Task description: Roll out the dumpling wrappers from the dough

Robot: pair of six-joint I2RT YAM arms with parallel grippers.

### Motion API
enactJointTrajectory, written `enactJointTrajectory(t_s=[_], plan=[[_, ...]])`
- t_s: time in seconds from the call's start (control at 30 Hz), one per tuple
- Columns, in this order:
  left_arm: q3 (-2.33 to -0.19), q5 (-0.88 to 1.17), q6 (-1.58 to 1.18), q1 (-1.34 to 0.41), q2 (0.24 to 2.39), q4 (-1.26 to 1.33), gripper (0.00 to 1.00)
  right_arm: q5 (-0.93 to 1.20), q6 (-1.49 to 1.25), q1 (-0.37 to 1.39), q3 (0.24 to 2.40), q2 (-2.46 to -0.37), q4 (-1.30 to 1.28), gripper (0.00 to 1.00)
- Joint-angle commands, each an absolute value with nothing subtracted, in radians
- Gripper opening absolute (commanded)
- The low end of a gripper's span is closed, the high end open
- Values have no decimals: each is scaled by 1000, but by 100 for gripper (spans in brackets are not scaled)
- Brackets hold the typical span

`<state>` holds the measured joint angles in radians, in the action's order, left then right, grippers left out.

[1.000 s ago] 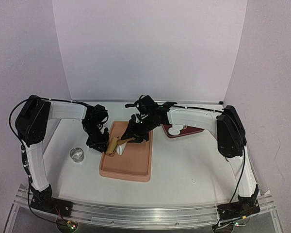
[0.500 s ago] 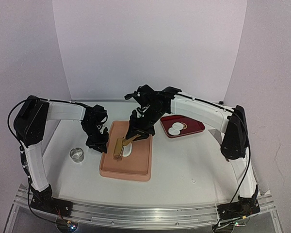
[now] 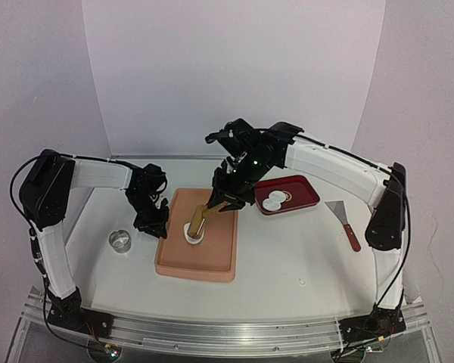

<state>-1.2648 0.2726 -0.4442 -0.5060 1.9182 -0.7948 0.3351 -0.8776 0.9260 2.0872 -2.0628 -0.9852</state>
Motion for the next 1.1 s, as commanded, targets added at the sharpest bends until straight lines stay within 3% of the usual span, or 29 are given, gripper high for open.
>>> enactJointTrajectory(t_s=[0.0, 0.27, 0.43, 1.07], plan=[[-1191, 237, -441, -529, 1974, -783, 0, 292, -912, 924, 2193, -2163, -1008, 0], [-1175, 233, -460, -538, 1957, -778, 0, 281, -918, 922, 2322, -2285, -1057, 0], [-1166, 233, -471, -540, 1954, -770, 0, 260, -902, 908, 2280, -2298, -1104, 0], [-1229, 235, -483, -540, 2014, -822, 0, 183, -777, 829, 1821, -2341, -1109, 0]])
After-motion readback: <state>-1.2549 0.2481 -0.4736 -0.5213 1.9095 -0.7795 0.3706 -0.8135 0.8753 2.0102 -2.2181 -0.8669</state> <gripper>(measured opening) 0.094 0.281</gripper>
